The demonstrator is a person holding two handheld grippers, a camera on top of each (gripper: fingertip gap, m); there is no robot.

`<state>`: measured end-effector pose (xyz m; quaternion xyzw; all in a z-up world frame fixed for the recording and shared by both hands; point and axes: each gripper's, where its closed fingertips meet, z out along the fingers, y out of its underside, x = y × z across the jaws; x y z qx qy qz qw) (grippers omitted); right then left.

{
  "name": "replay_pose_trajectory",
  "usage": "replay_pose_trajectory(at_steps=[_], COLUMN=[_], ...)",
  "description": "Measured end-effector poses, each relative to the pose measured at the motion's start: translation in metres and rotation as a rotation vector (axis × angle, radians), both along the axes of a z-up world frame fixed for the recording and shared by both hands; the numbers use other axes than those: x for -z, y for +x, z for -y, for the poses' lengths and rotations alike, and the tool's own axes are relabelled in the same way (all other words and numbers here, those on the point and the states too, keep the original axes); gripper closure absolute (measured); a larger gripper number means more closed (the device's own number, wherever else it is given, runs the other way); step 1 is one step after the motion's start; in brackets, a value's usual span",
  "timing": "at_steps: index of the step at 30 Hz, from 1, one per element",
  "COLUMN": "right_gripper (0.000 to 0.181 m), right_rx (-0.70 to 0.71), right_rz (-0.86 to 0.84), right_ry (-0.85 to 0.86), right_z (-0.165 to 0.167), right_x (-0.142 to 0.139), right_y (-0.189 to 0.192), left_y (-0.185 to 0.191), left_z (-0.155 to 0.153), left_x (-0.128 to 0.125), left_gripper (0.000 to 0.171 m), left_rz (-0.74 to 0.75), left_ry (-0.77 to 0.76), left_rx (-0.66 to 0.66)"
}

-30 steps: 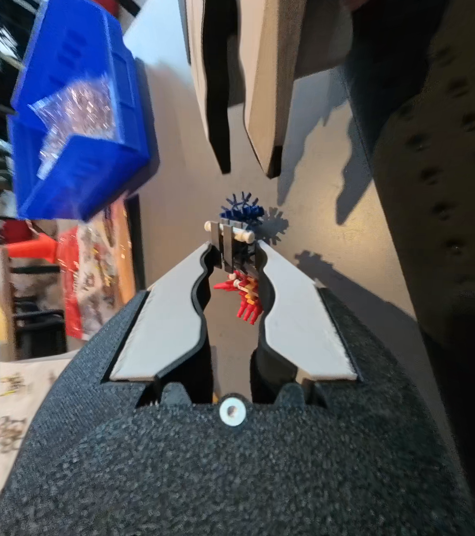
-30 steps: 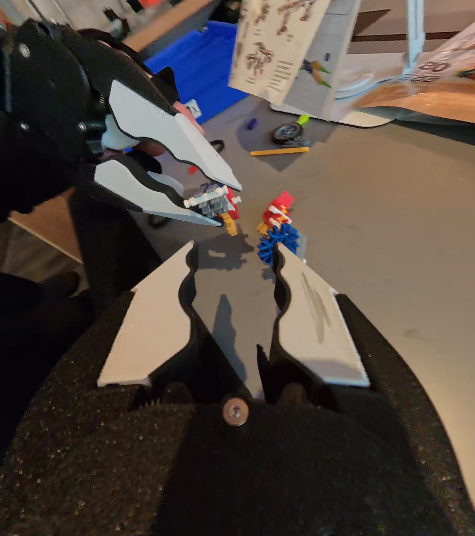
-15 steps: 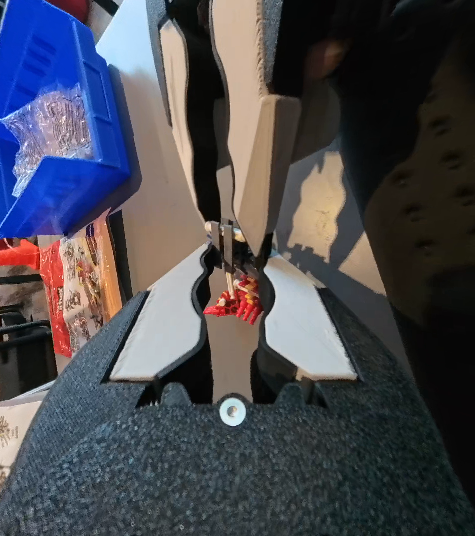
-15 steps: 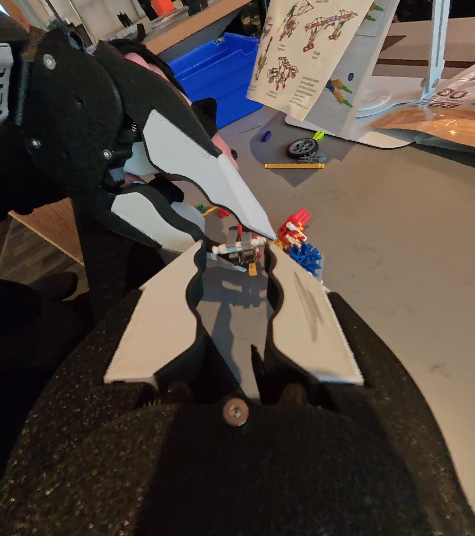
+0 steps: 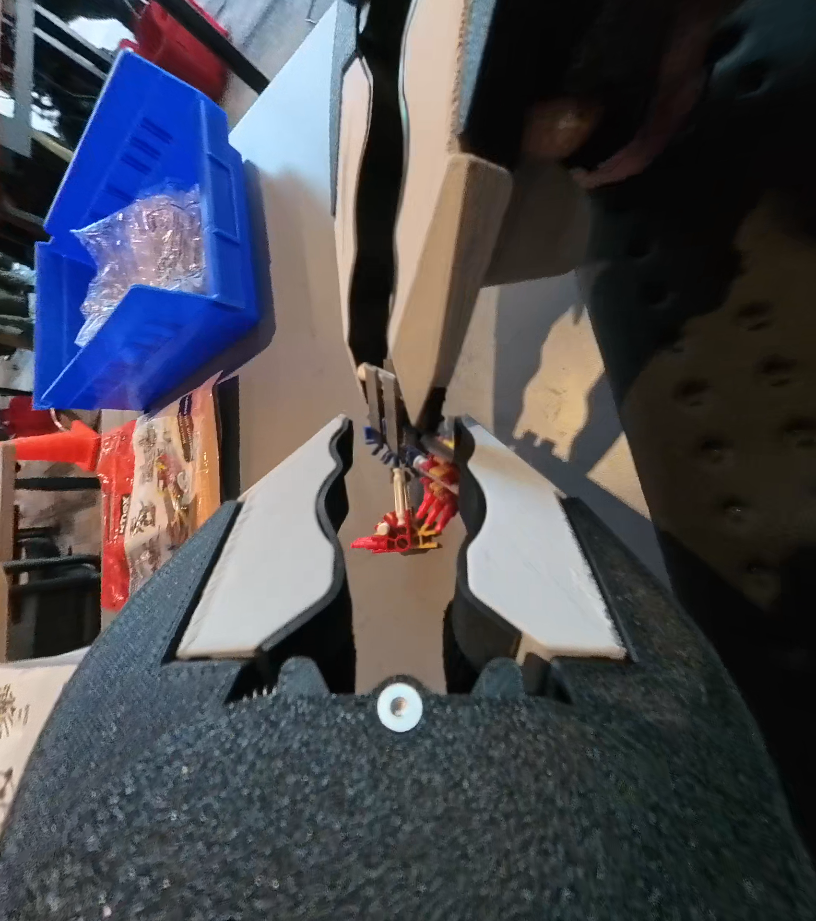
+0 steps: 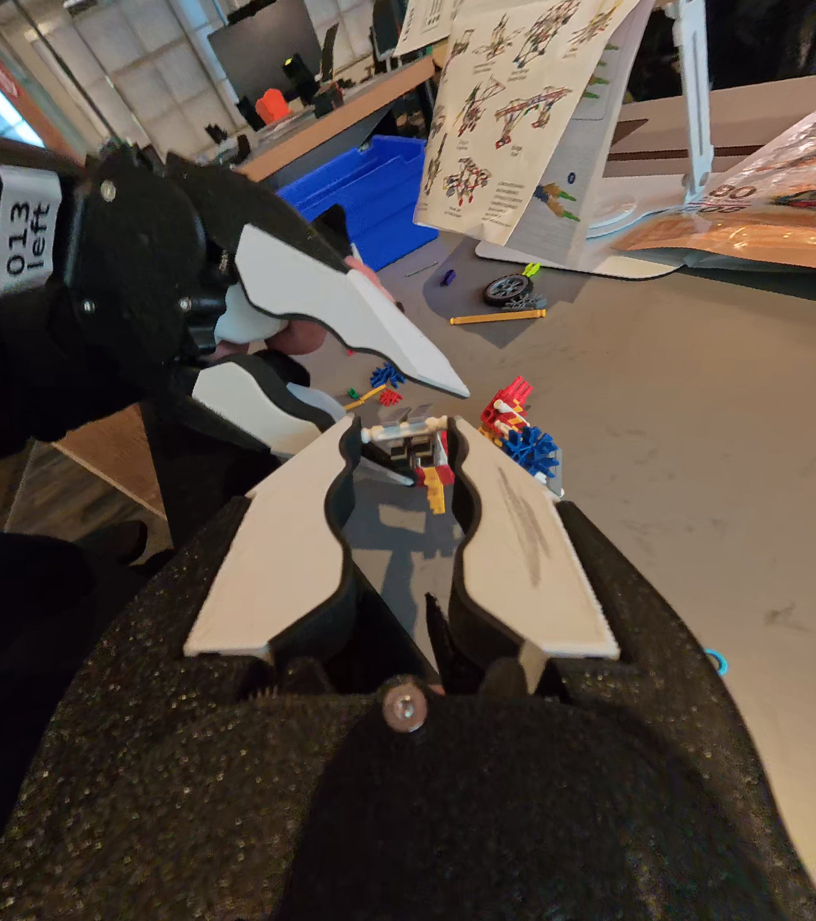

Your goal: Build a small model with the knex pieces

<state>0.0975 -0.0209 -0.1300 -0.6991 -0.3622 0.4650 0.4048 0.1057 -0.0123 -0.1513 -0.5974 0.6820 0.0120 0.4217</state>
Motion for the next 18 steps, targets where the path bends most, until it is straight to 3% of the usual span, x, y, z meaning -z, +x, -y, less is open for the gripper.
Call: replay_pose_trajectory(at_steps=[11,18], right_gripper=[0.148,0.148], right_rx=[0.084,0.112], right_rz=[-0.074,-0.1], right_ry=[-0.049,-0.046], right_z=[-0.01,-0.013], right_x=[-0.007,-0.011], right_y=[0.002,0.005], left_y=[0.002,-0.001], left_z=[-0.003,-0.004], left_x=[0.009,0.009], left_gripper=[0.134,0.154], left_rz=[0.213,0.266], left_ry=[0.066,0.06], left_rx=[-0.246,-0.299])
